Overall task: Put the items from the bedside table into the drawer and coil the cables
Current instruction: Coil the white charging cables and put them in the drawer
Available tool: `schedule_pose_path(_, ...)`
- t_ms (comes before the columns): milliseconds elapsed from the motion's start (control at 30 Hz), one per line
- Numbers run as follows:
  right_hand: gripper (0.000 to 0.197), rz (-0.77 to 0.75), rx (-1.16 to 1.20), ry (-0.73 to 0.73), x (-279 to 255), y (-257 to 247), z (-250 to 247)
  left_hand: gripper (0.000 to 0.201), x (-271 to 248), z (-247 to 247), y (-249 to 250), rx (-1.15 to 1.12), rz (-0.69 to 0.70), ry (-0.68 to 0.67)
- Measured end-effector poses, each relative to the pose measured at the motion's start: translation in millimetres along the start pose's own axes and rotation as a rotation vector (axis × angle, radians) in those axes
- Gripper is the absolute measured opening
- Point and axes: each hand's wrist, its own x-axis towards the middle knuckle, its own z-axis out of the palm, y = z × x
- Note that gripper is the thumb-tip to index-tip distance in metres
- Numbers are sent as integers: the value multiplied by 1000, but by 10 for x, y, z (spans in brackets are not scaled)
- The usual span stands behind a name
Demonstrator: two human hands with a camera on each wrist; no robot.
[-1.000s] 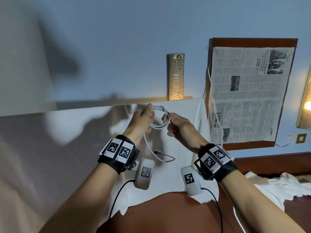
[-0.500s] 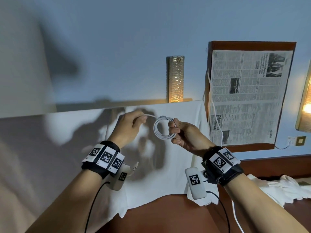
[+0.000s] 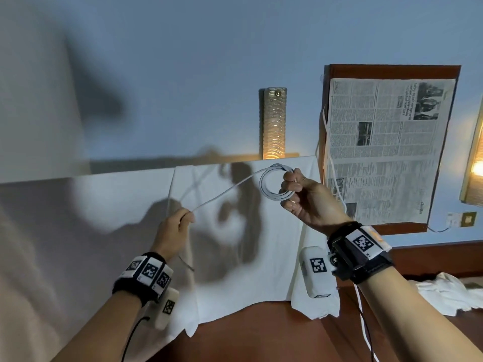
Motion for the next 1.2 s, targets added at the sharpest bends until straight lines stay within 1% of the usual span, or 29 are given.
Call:
schedule_pose_path(33, 21, -35, -101, 37, 8, 14, 1, 28, -36, 0, 64, 49, 33, -118)
schedule_pose_path(100, 24, -116, -398, 87, 23, 36, 27, 31, -128, -31, 399, 189, 164, -470)
schedule_pose_path(133, 24, -150, -569, 97, 35, 53, 45, 33, -168, -58, 609, 230, 239, -613)
schedule_pose_path(167, 27, -170, -722, 102, 38, 71, 72, 31, -201, -106, 835, 202, 301, -697)
schedule_pose_path(200, 32, -174, -834, 112, 39, 87, 104, 28, -205, -162, 1027, 120, 343, -724)
schedule_pose_path(233, 37, -165, -907, 114, 38, 106, 138, 27, -210, -233, 1210, 26, 378, -691)
schedule_pose_path(267, 39, -147, -950, 101, 29, 124, 178, 27, -180, -274, 1315, -55, 399, -618)
schedule_pose_path(333, 34, -122, -980, 47, 10, 160, 230, 29, -108, -332, 1446, -147, 428, -445)
schedule_pose_path(400, 33, -119, -941, -12, 1, 176, 234, 29, -18, -336, 1465, -156, 427, -270)
schedule_pose_path(467, 39, -109, -856, -29, 8, 183, 210, 27, 84, -328, 1409, -147, 397, -122)
schedule_pose_path(533, 38, -85, -772, -41, 4, 189, 204, 26, 182, -284, 1308, -142, 356, -44)
schedule_pose_path(600, 37, -53, -693, -64, -8, 198, 225, 23, 237, -238, 1238, -124, 353, -9)
schedule_pose_path(667, 35, -3, -618, -77, -16, 198, 256, 19, 269, -202, 1178, -110, 380, -1)
schedule_pose_path(733, 32, 58, -527, -84, -23, 178, 285, 20, 270, -172, 1111, -42, 417, -9)
schedule_pose_path(800, 32, 99, -409, -85, -24, 146, 301, 17, 232, -158, 1056, 47, 417, -58)
schedule_pose_path(867, 33, 101, -319, -48, -4, 120, 291, 13, 159, -136, 1034, 178, 385, -165)
schedule_pose_path(933, 34, 110, -270, -7, 18, 115, 272, 14, 95, -96, 1044, 388, 364, -242)
schedule_pose_path(1000, 34, 133, -214, 26, 43, 120, 231, 16, 107, -24, 1013, 579, 430, -255)
schedule_pose_path(1033, 34, 143, -176, 40, 51, 118, 202, 17, 125, 6, 978, 599, 452, -237)
schedule_pose_path(1067, 34, 151, -141, 51, 58, 113, 172, 18, 147, 32, 933, 559, 451, -225)
schedule_pose_path(1167, 33, 162, -98, 51, 65, 92, 114, 18, 161, 59, 843, 117, 374, -149)
schedule_pose_path(1200, 33, 165, -90, 43, 65, 90, 113, 17, 160, 59, 852, 15, 337, -116)
